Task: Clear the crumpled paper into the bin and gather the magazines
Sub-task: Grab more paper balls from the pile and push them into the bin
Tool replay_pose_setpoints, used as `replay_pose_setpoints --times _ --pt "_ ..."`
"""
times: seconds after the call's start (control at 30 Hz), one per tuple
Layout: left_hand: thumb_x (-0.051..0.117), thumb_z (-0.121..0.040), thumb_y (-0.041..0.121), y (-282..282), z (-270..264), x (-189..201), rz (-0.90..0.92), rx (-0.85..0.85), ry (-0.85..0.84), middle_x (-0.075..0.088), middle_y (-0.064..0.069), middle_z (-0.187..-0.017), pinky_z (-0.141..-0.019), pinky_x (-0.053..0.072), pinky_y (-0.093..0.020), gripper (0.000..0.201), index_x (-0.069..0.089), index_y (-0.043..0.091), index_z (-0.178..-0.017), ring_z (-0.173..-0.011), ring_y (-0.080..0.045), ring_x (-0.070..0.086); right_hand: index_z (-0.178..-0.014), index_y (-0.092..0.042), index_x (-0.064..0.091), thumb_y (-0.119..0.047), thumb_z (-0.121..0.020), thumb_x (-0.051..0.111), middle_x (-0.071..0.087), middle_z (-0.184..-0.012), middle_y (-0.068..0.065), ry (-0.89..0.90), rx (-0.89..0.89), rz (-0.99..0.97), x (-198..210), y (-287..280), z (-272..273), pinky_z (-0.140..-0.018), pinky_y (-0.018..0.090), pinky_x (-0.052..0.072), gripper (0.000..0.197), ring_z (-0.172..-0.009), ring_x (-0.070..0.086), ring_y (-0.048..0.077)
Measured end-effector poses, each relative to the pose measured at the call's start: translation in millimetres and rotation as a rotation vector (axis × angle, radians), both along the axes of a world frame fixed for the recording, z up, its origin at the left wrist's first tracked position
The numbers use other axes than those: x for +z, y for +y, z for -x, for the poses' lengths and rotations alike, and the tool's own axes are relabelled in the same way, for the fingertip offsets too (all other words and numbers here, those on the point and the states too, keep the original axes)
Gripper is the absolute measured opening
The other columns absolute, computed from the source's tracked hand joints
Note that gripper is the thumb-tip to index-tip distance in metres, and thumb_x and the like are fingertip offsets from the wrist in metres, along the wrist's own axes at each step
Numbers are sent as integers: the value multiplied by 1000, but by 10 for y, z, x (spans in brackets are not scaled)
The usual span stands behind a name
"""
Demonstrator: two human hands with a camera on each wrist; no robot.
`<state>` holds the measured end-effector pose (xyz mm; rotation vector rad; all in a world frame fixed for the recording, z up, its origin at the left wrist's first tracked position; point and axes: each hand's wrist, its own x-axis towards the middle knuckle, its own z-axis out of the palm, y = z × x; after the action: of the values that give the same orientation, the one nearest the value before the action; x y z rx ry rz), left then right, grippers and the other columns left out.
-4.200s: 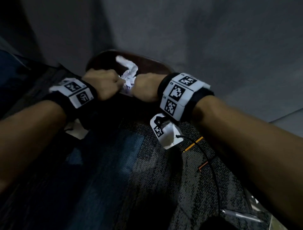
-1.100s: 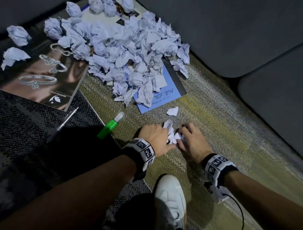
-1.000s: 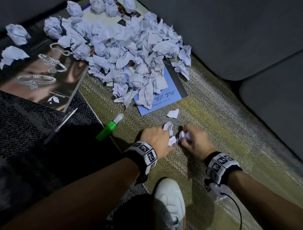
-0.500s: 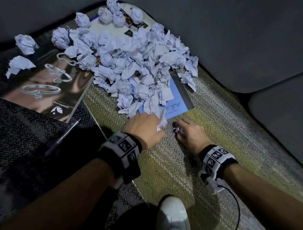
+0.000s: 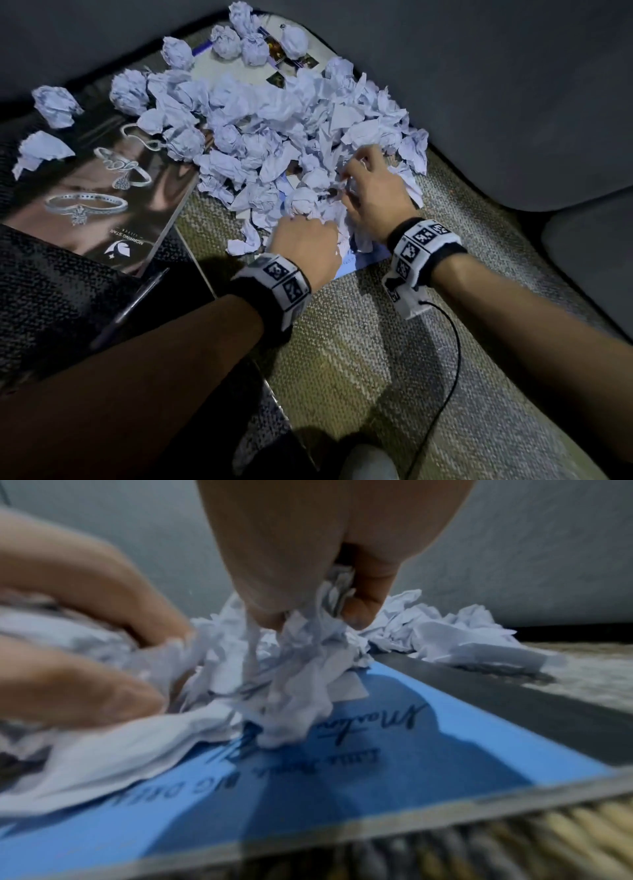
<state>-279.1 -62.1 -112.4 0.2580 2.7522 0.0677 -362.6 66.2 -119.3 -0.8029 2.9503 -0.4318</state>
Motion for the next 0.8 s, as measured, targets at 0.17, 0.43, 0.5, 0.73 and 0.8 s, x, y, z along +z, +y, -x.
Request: replay_pose_setpoints --times 0.17,0.43,0.5,0.73,0.8 --pt "46 -77 63 -48 -223 -157 -137 97 306 47 -12 -118 -88 32 -47 65 38 15 -121 -109 -32 40 -111 -12 50 -39 -90 36 36 -134 8 -85 88 123 -217 -16 -44 -88 42 47 37 -111 48 25" --pt "51 -66 80 9 -329 -389 -200 200 325 -2 -16 -157 -108 17 -67 111 1 27 -150 -144 -46 0 -148 -30 26 -73 -82 27 16 -157 2 -39 -40 118 -196 208 -55 -104 46 36 79 -131 32 24" --pt "50 -68 81 19 -288 -420 -207 215 265 -17 -16 -157 -110 8 -68 117 -18 29 -148 -142 -48 -12 -151 -32 19 -80 -76 32 4 -161 1 -144 17 164 -181 252 0 -114 53 23 90 -145 15 25" --pt "60 -64 75 4 -76 -417 -249 200 106 -5 -12 -158 -107 19 -59 102 13 34 -145 -142 -43 0 -153 -25 14 -79 -63 60 2 -160 7 -244 336 -27 -143 278 32 -113 59 24 114 -146 9 30" --pt "67 -63 67 -75 -8 -410 -279 216 100 7 -9 -155 -101 25 -52 91 27 34 -138 -136 -37 16 -152 -26 17 -79 -62 62 7 -158 7 -219 269 -64 -200 287 -43 -110 59 27 114 -144 15 32"
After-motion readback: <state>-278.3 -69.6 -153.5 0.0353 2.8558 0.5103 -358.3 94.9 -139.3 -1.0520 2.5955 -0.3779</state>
